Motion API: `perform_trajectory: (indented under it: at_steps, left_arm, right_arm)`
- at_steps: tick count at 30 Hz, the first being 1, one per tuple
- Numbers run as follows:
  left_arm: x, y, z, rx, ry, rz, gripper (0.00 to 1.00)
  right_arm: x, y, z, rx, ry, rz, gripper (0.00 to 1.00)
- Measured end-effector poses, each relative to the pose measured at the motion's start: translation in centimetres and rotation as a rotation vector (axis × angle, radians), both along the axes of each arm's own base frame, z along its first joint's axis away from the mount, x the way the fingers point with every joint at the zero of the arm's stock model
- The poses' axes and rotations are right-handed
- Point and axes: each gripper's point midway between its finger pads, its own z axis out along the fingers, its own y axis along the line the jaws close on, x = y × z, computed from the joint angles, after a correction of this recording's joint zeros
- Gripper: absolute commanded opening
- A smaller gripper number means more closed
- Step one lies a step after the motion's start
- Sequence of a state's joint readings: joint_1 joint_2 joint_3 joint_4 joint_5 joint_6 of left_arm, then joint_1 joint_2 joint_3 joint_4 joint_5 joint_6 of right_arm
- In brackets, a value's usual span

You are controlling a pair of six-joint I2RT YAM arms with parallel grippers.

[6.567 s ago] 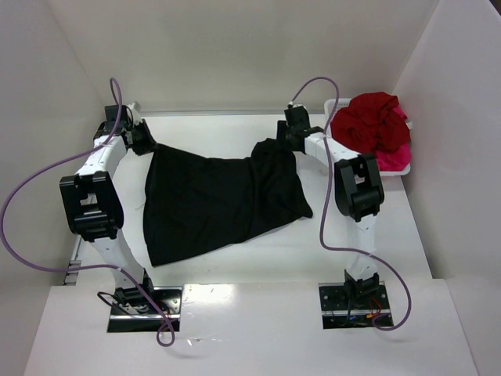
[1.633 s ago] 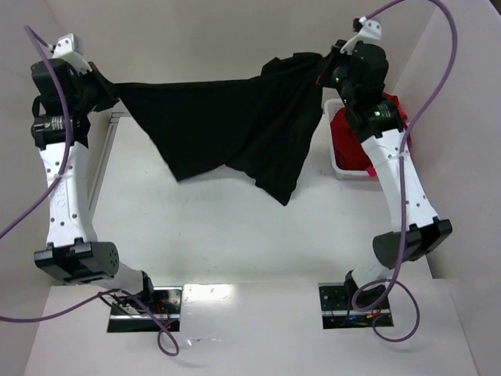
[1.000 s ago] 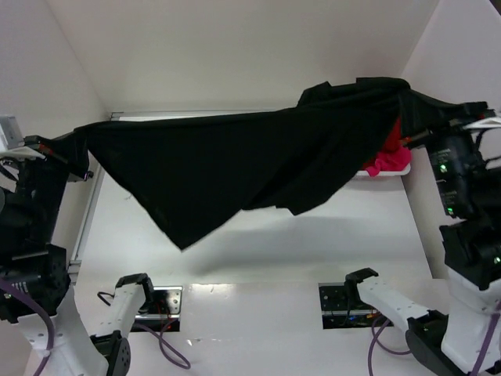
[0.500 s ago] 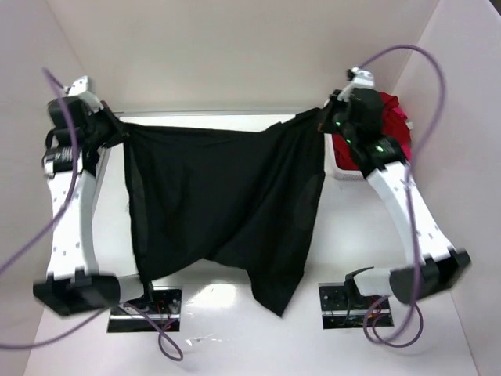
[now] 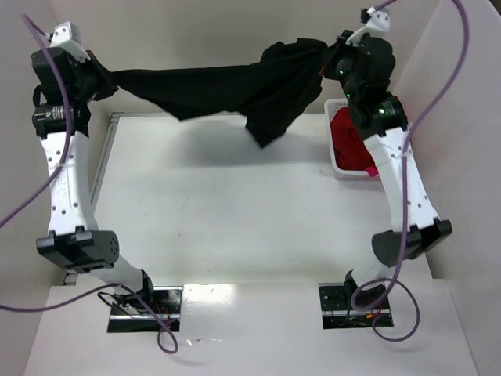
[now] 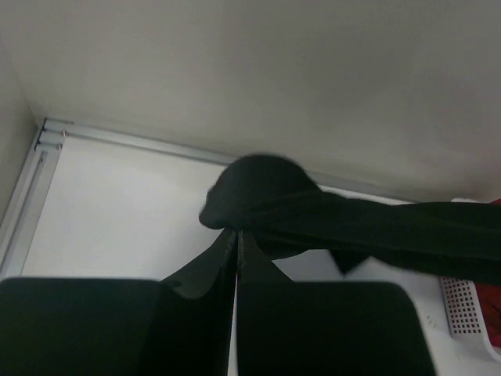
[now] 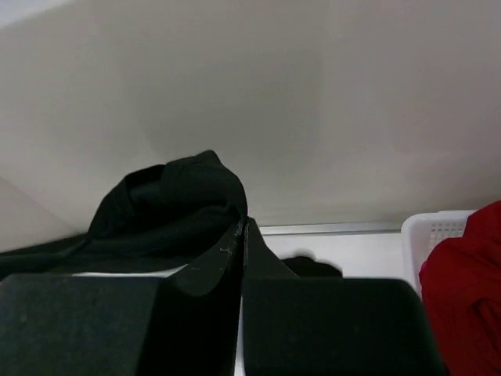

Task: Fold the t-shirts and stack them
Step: Flatten out the tshirt

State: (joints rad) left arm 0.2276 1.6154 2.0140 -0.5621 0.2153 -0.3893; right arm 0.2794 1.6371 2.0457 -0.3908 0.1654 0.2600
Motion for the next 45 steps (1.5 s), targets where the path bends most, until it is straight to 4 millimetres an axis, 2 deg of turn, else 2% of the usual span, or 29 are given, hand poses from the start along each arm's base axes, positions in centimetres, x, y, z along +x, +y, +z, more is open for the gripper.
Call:
perform_trajectory:
  at_steps: [2,4,7,10,15,17,19,21,23,27,33,39,42,43,44,45]
  left_arm:
    - [-1.7,-0.4,1.6,0.011,-0.039,-0.003,0.0]
    - [-3.5,-0.9,1.7,0.024,-0.054,-0.008,0.0]
    - [-6.3,-1.5,-0.9,0.021,-0.01,-0.014,0.0]
    - [-8.3,-2.2,-5.9,-0.007,0.089,-0.024,0.0]
    - [-10.7,-3.5,-15.4,-0.082,0.31,-0.06,0.0]
    - [-12.0,-3.9,-19.0,-0.111,0.406,-0.067,0.0]
    - [-13.6,-4.4,-21.5,-0.136,0.487,-0.067,0.0]
    - [-15.0,-4.7,-22.2,-0.154,0.525,-0.064,0.0]
    - [-15.9,-5.0,-21.8,-0.159,0.522,-0.065,0.0]
    - [-17.3,-5.7,-20.8,-0.162,0.491,-0.083,0.0]
    - [-19.0,-6.3,-22.4,-0.19,0.562,-0.096,0.0]
    - [-19.3,-6.5,-22.7,-0.198,0.577,-0.102,0.0]
    - [-19.4,-6.7,-22.9,-0.208,0.594,-0.109,0.0]
    - [-19.5,-6.8,-23.0,-0.211,0.6,-0.11,0.03]
    - [-19.7,-6.8,-23.1,-0.213,0.608,-0.11,0.14]
    - [-19.9,-6.9,-23.2,-0.216,0.615,-0.111,0.21]
  right_arm:
    - [-1.8,-0.5,1.7,0.012,-0.044,0.001,0.0]
    - [-4.0,-1.0,1.9,0.019,-0.075,0.009,0.0]
    - [-7.4,-1.6,-1.3,0.016,-0.042,0.026,0.0]
    - [-9.8,-1.6,-6.5,0.007,0.035,0.062,0.0]
    - [-13.2,-0.9,-19.8,0.02,0.304,0.125,0.0]
    - [-14.4,-0.6,-24.2,0.032,0.421,0.137,0.0]
    - [-15.6,-0.4,-27.2,0.052,0.51,0.144,0.0]
    - [-16.8,-0.3,-29.1,0.075,0.571,0.15,0.0]
    - [-17.9,0.0,-29.8,0.09,0.61,0.158,0.0]
    - [-19.2,1.9,-29.6,0.113,0.634,0.221,0.0]
    - [-21.0,4.7,-31.6,0.16,0.773,0.303,0.0]
    - [-22.5,5.0,-31.8,0.195,0.809,0.314,0.06]
    - [-23.1,4.9,-32.1,0.201,0.836,0.312,0.17]
    - [-23.4,5.0,-32.3,0.202,0.853,0.315,0.25]
    - [-23.6,5.0,-32.5,0.204,0.871,0.317,0.53]
    - [-23.9,5.0,-32.7,0.208,0.892,0.317,0.65]
